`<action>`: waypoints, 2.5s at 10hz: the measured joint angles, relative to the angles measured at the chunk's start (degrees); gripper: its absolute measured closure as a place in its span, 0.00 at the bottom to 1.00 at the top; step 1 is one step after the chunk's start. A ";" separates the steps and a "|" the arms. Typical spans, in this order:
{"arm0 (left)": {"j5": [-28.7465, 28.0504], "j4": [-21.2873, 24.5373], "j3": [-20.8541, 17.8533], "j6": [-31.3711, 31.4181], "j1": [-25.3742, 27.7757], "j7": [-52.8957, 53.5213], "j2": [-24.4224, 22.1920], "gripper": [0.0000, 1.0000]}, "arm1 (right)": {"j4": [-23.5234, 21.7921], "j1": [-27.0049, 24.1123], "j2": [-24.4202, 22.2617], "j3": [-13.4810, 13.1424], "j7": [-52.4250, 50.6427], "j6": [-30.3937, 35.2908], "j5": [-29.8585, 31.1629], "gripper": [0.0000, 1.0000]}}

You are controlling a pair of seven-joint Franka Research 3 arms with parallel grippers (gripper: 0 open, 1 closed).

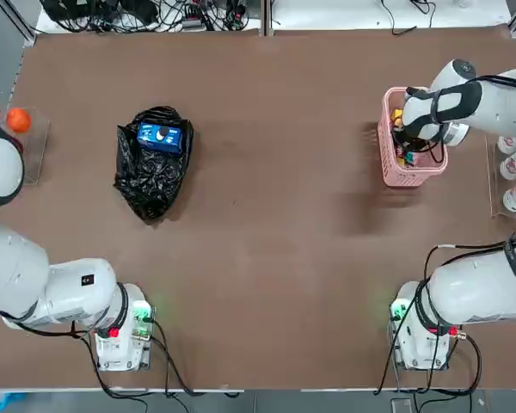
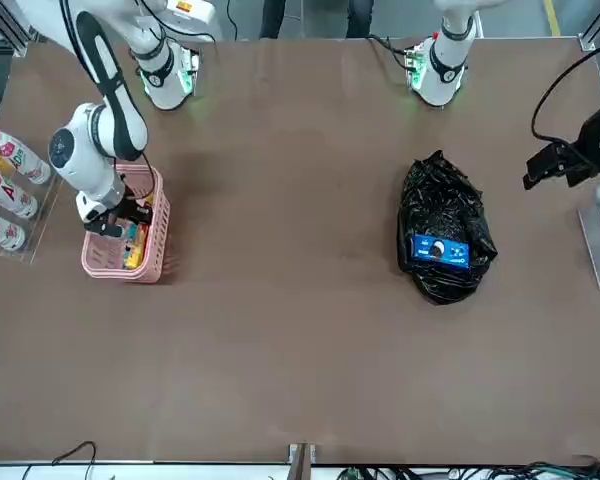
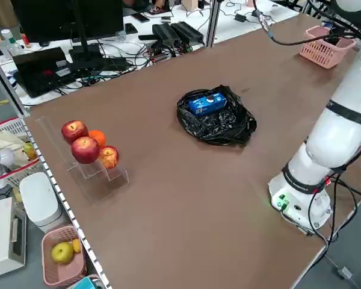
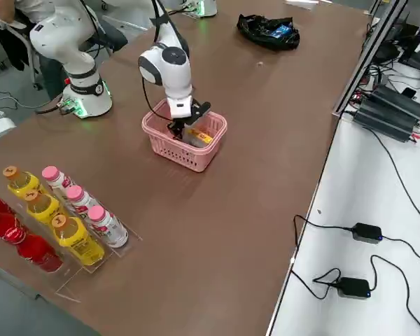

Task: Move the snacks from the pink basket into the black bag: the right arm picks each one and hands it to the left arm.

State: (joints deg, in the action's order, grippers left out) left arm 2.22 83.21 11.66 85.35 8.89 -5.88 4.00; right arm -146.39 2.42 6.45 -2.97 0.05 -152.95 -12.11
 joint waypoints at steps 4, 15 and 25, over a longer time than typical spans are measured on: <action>-5.95 -0.15 1.59 -1.95 -0.37 0.00 -0.01 0.00 | 0.24 0.39 0.00 0.01 -0.03 0.35 -0.03 0.75; -4.25 -0.54 5.72 -2.91 -0.46 -4.54 -0.08 0.00 | 11.05 0.12 0.01 -0.45 -4.13 18.92 0.14 0.77; -2.91 -1.32 5.34 -2.91 0.02 -6.20 -0.09 0.00 | 15.76 -3.32 0.02 -0.77 -10.94 28.51 6.73 0.77</action>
State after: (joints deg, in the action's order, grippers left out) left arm -0.69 81.89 17.00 82.44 8.92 -12.08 3.91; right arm -130.62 -0.90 6.47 -3.75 -10.89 -124.44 -5.38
